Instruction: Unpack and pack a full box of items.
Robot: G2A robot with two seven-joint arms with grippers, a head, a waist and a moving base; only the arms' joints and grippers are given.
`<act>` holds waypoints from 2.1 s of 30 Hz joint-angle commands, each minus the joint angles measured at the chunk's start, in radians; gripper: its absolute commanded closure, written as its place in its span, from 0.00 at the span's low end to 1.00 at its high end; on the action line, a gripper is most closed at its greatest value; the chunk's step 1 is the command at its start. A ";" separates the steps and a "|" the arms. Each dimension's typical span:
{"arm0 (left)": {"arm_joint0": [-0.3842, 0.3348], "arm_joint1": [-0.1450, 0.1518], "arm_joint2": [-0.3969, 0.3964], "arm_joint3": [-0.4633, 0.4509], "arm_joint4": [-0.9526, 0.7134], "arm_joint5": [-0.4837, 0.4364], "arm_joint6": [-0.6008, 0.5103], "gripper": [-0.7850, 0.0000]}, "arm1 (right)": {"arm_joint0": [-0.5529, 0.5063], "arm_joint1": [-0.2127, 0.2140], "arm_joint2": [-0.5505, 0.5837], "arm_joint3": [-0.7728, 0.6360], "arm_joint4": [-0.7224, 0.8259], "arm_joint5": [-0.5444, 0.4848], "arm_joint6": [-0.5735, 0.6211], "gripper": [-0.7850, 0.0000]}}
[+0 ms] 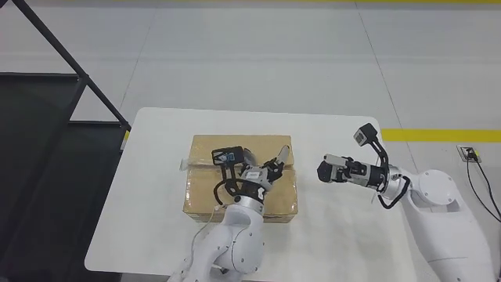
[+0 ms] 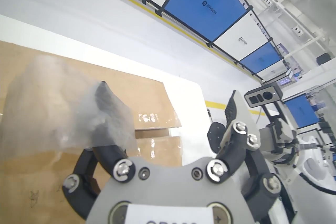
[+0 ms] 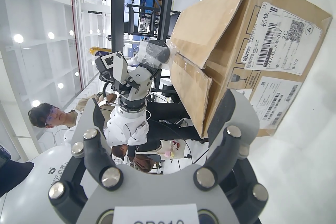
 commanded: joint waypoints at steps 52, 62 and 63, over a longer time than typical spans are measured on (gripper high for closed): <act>-0.156 -0.104 0.143 0.196 0.502 0.079 -0.344 0.00 | -0.065 0.046 0.042 0.040 0.099 -0.083 -0.019 0.00; -0.137 -0.109 0.166 0.238 0.705 0.051 -0.296 0.00 | -0.145 0.066 0.128 0.005 0.127 -0.102 -0.070 0.00; -0.141 -0.111 0.173 0.248 0.742 0.053 -0.297 0.00 | -0.154 0.068 0.136 0.002 0.133 -0.105 -0.070 0.00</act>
